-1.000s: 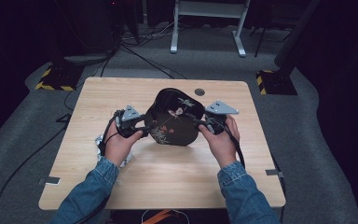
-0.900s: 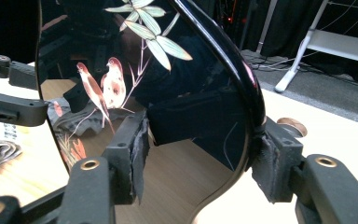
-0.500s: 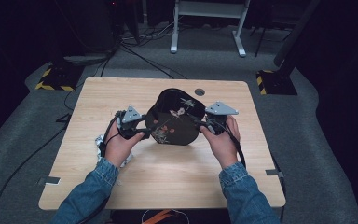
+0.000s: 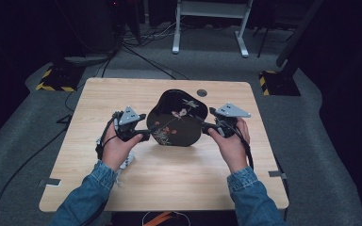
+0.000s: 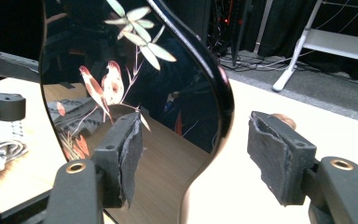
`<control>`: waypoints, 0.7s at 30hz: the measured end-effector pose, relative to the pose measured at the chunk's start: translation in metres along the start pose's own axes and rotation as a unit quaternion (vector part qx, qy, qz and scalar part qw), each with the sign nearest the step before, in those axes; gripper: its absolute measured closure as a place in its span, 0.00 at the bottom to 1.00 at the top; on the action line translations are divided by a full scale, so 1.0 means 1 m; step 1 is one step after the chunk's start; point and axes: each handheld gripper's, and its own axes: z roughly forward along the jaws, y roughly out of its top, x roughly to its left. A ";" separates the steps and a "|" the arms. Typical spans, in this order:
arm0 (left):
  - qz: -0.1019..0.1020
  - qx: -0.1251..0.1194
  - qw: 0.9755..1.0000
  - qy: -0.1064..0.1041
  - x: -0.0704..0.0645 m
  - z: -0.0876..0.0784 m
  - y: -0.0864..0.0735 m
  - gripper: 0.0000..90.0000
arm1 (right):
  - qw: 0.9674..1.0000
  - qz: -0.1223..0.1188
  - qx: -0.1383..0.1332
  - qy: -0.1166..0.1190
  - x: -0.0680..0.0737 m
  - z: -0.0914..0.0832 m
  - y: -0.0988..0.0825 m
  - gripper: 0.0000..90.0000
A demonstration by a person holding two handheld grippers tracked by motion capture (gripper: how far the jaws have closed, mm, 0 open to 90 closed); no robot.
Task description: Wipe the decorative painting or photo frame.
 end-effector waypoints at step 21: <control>-0.003 0.017 1.000 0.021 0.005 -0.076 -0.028 0.32 | 0.999 0.035 0.013 0.018 -0.025 -0.051 -0.025 0.40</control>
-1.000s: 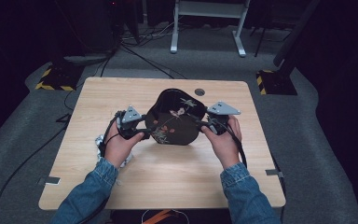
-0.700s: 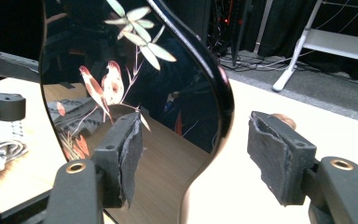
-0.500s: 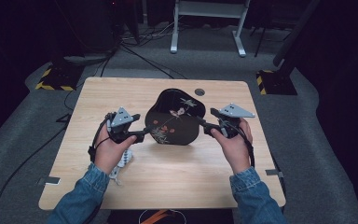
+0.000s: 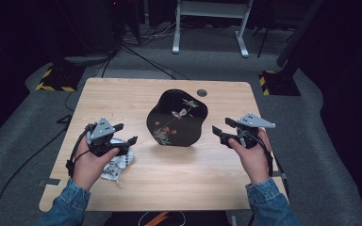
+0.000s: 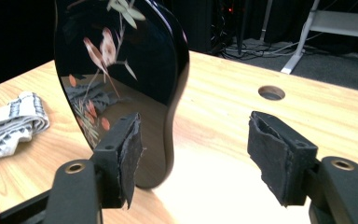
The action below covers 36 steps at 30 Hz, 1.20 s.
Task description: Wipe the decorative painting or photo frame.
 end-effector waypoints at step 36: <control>-0.046 0.105 0.992 0.059 0.031 -0.053 -0.092 0.28 | 0.994 0.026 0.098 -0.042 -0.045 -0.028 -0.087 0.40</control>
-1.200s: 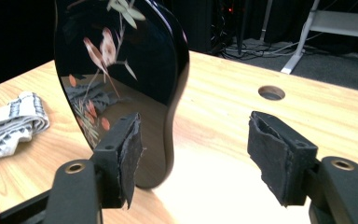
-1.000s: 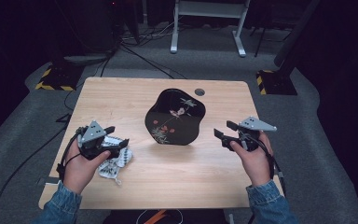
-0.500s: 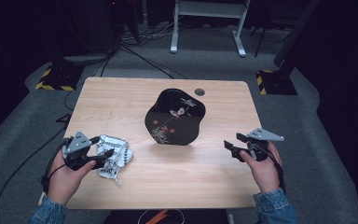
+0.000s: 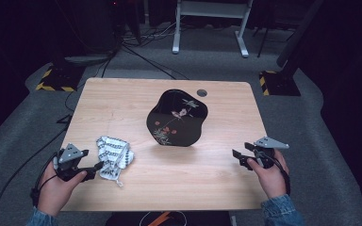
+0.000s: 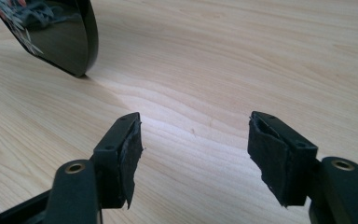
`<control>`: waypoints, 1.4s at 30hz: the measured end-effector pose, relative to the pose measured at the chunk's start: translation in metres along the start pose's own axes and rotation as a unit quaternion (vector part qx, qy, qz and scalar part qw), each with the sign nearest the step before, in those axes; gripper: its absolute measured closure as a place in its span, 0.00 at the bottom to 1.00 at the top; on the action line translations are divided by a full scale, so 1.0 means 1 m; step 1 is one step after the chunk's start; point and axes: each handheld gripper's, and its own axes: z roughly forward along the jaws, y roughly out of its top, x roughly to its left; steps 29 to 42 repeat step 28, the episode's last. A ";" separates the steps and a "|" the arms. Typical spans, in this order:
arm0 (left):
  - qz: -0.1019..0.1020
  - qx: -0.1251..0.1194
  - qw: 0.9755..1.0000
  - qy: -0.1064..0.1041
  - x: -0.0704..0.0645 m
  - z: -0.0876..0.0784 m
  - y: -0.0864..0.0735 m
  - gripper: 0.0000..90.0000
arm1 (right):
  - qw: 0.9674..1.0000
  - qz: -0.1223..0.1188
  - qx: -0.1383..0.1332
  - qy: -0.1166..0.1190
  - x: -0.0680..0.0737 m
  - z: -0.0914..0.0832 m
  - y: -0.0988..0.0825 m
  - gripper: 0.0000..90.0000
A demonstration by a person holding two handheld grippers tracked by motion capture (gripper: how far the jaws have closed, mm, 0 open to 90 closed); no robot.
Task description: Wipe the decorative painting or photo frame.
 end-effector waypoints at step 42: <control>-0.011 0.036 0.999 -0.026 0.015 0.019 -0.031 0.23 | 0.999 0.022 0.031 -0.009 -0.019 0.024 -0.034 0.39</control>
